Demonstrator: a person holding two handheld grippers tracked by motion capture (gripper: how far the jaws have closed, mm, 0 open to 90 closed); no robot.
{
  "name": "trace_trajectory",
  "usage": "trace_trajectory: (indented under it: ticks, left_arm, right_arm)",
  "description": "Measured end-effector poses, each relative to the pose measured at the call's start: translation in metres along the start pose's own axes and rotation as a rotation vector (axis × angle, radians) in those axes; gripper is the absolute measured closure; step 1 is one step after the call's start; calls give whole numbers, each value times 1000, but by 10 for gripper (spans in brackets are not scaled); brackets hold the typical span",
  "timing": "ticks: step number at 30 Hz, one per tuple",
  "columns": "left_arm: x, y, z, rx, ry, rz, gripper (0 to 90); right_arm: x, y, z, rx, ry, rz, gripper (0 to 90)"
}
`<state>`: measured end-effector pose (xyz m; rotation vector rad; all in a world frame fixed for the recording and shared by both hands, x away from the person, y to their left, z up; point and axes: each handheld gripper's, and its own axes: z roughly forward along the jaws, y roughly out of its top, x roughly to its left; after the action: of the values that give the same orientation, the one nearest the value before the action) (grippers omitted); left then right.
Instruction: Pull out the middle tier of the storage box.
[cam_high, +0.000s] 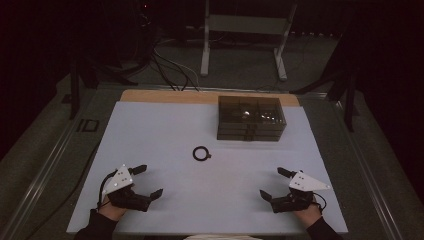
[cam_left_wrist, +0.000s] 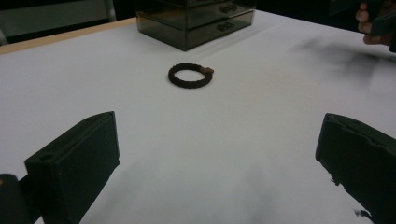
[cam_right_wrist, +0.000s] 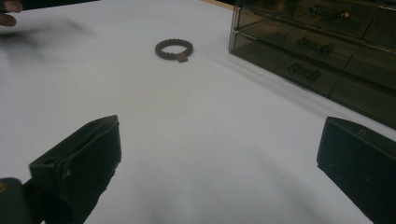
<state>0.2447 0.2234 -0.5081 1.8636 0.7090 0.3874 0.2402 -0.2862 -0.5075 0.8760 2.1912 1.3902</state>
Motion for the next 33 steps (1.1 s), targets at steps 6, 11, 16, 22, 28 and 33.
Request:
trace_trajectory:
  ticks: [6,11,16,22,28,33]
  left_arm:
    - [0,1,0,-6,3,-2,9]
    - [-1,1,1,-6,5,4,9]
    - [-1,0,-2,-14,6,4,9]
    - [-1,-1,-3,-21,4,3,9]
    - [-1,-1,-3,-21,2,4,9]
    - [-1,-1,-4,-23,-2,5,9]
  right_arm:
    - [-1,-2,3,11,12,-5,0]
    - [0,-3,4,29,36,-13,0]
    - [3,-2,5,28,45,-21,0]
    - [8,1,5,32,50,-42,0]
    - [15,7,3,19,79,-43,0]
    - [21,15,0,2,79,-69,0]
